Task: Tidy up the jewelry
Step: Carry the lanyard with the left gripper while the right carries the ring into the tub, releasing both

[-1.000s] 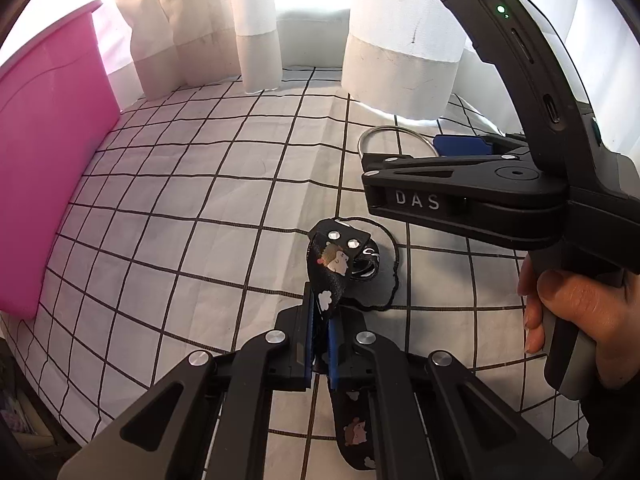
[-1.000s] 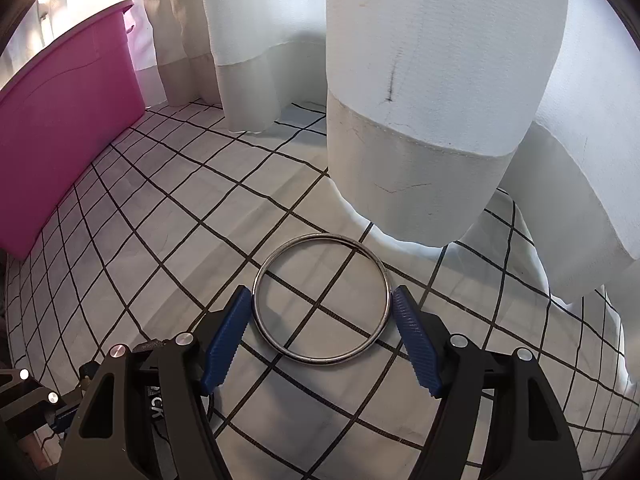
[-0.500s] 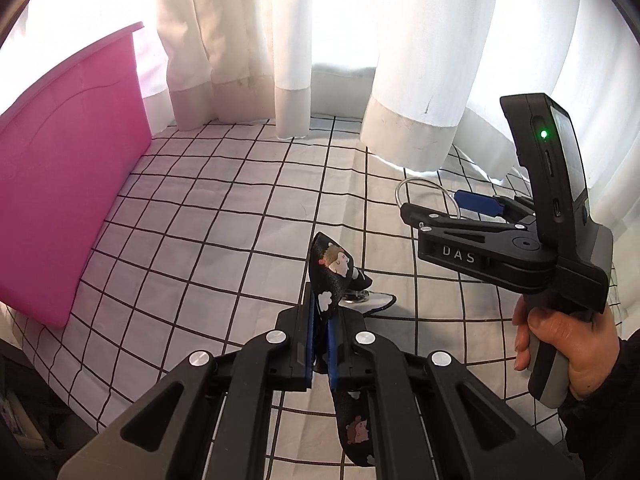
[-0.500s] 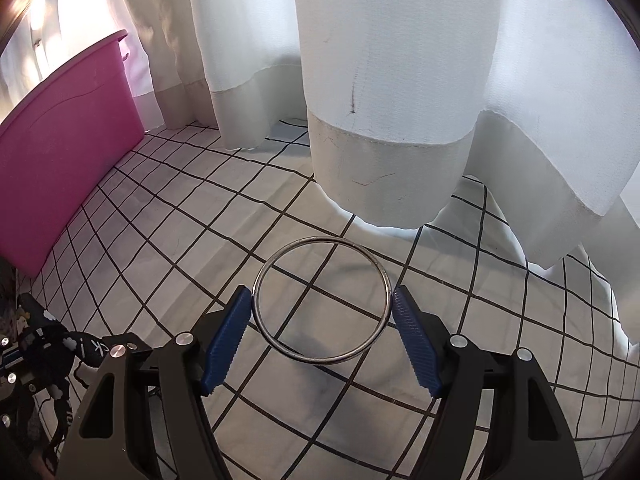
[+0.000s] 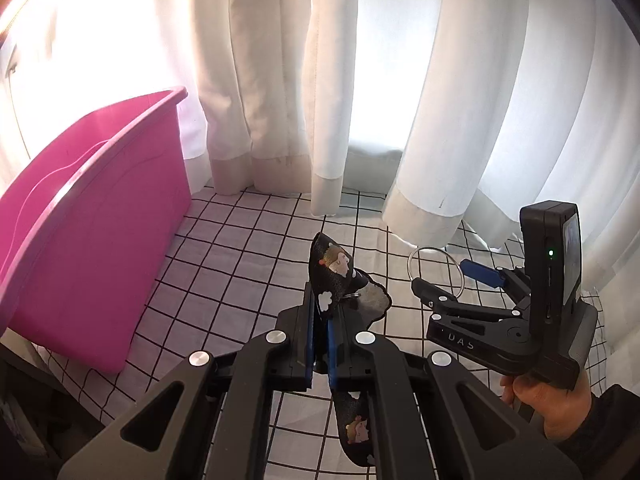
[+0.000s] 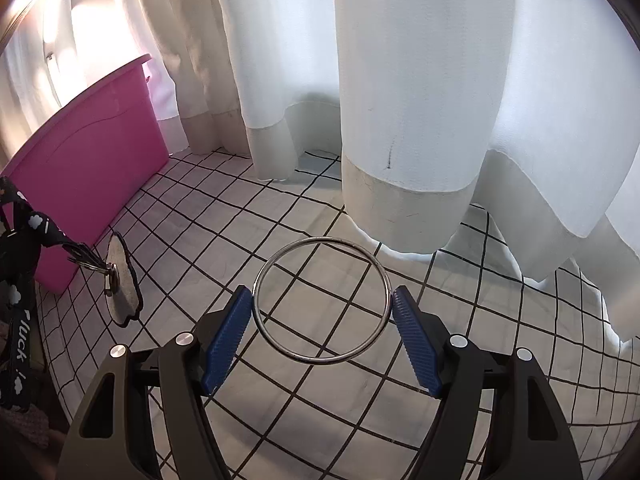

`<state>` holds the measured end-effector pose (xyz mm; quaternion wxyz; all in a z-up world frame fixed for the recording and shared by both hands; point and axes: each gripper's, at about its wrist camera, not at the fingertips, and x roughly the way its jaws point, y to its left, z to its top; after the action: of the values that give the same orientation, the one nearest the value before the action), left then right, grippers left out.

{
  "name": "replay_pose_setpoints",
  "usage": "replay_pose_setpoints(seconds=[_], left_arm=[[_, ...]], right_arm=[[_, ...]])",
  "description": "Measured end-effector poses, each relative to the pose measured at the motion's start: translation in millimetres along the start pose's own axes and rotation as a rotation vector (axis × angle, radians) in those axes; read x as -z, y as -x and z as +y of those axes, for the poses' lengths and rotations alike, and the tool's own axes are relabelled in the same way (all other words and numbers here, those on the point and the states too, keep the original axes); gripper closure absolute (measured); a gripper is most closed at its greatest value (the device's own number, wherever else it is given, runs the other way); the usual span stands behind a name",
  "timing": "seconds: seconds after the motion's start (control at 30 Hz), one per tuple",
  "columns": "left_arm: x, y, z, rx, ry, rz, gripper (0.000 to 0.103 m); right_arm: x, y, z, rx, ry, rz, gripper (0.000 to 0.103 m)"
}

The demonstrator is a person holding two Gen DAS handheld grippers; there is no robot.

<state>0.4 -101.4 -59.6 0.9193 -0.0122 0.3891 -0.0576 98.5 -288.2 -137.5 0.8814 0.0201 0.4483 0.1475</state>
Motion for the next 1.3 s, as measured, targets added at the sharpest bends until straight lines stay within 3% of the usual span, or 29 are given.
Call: replay_pose_setpoints(seconds=[0.3, 0.57, 0.83, 1.03, 1.3], left_arm=[[-29.7, 28.4, 31.0, -0.022, 0.021, -0.072, 0.098], [-73.9, 69.2, 65.2, -0.046, 0.045, -0.191, 0.098], [-111.8, 102.4, 122.7, -0.14, 0.077, -0.292, 0.098], [-114.9, 106.4, 181.5, -0.24, 0.14, -0.277, 0.098], [-94.6, 94.1, 258.5, -0.353, 0.238, -0.213, 0.098]], right_arm=[[-33.9, 26.6, 35.6, -0.023, 0.041, -0.071, 0.033], [-84.4, 57.2, 91.7, -0.055, 0.134, -0.174, 0.033], [-142.7, 77.8, 165.6, -0.12, 0.224, -0.276, 0.033], [-171.4, 72.5, 229.3, -0.191, 0.289, -0.292, 0.033], [-184.7, 41.4, 300.4, -0.254, 0.356, -0.229, 0.033]])
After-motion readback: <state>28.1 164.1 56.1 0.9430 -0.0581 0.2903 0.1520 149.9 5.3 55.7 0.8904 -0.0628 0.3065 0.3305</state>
